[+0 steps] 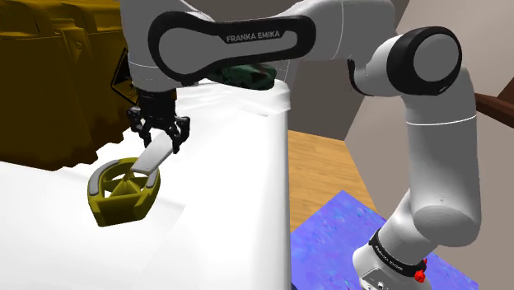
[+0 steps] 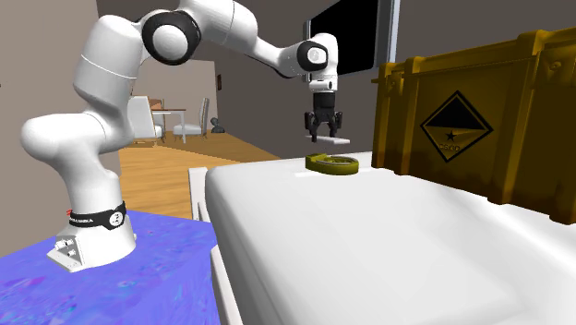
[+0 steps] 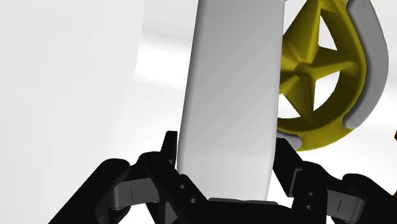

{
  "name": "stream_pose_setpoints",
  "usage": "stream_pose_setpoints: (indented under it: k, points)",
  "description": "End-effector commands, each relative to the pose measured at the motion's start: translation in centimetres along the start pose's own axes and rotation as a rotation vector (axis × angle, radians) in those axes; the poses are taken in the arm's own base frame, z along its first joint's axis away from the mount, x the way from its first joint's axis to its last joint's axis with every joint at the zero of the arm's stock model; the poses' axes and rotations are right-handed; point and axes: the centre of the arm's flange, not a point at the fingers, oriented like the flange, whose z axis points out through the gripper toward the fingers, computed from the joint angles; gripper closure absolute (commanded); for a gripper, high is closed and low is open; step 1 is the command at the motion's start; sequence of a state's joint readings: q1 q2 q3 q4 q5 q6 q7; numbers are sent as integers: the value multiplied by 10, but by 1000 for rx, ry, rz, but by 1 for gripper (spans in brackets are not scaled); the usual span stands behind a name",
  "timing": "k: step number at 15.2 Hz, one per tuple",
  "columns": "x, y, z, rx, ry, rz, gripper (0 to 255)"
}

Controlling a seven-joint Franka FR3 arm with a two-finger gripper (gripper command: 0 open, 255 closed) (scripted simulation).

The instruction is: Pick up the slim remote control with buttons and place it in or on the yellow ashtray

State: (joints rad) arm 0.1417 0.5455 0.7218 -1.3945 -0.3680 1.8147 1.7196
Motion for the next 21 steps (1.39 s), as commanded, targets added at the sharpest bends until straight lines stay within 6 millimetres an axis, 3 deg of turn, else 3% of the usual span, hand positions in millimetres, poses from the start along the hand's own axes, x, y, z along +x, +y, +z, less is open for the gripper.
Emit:
stream_pose_setpoints:
  k: [1, 7, 21]
  points:
    - [-17, -22, 0, -1, 2, 2, 255]
    - [-58, -81, 0, -1, 2, 2, 255]
    - [-58, -81, 72, -1, 2, 2, 255]
